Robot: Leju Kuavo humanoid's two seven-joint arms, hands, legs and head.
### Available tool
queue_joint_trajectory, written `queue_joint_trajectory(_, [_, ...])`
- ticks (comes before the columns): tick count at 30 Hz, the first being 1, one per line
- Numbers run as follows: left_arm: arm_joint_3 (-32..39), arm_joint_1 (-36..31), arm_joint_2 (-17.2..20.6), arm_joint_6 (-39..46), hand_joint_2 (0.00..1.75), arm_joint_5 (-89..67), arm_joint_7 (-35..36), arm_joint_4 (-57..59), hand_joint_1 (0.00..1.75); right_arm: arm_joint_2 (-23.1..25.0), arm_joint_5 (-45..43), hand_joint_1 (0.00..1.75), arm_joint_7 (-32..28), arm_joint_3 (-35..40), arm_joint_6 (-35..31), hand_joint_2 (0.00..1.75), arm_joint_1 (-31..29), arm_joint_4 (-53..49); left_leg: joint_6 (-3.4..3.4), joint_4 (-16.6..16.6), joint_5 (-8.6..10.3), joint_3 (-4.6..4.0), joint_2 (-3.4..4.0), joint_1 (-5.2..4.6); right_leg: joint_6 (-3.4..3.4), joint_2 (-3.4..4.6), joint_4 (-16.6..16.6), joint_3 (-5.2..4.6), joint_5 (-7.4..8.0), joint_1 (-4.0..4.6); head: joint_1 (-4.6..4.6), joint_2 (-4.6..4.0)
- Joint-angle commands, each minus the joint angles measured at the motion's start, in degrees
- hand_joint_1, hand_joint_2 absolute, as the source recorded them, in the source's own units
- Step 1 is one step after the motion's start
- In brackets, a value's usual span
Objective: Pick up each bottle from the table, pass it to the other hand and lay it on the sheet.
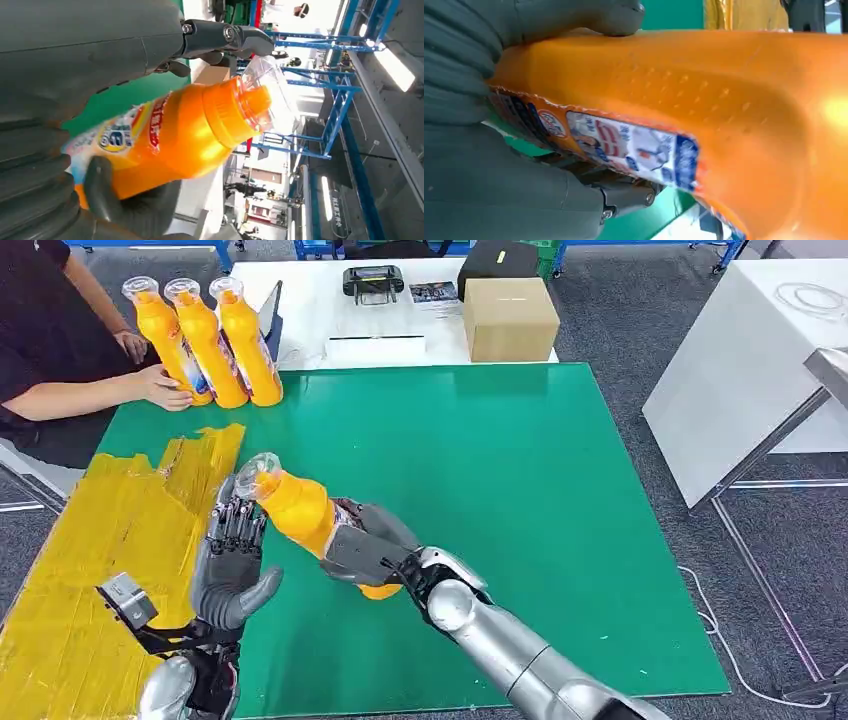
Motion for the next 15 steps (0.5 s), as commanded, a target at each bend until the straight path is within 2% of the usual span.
queue_joint_trajectory(1, [-1.3, -3.4, 0.3, -0.5, 1.75, 1.3, 1.4, 5.7, 0.00, 3.0, 3.5, 1.75, -0.5, 9.5, -0.5, 1.75, -1.8, 11.0, 0.00, -0.1, -0.02, 0.14, -0.02, 0.00, -0.01, 0.00, -0.1, 0.13, -0.02, 0.00, 0.00, 0.00])
queue_joint_trajectory(15, [0.3, -2.6, 0.0, -0.9, 1.75, 1.4, 1.4, 6.4, 0.00, 3.4, 7.3, 1.75, -0.3, 14.8, -1.0, 1.75, 0.4, 9.1, 0.01, 0.0, -0.03, 0.02, -0.06, -0.01, 0.00, -0.04, 0.0, 0.03, -0.05, -0.01, 0.00, 0.00])
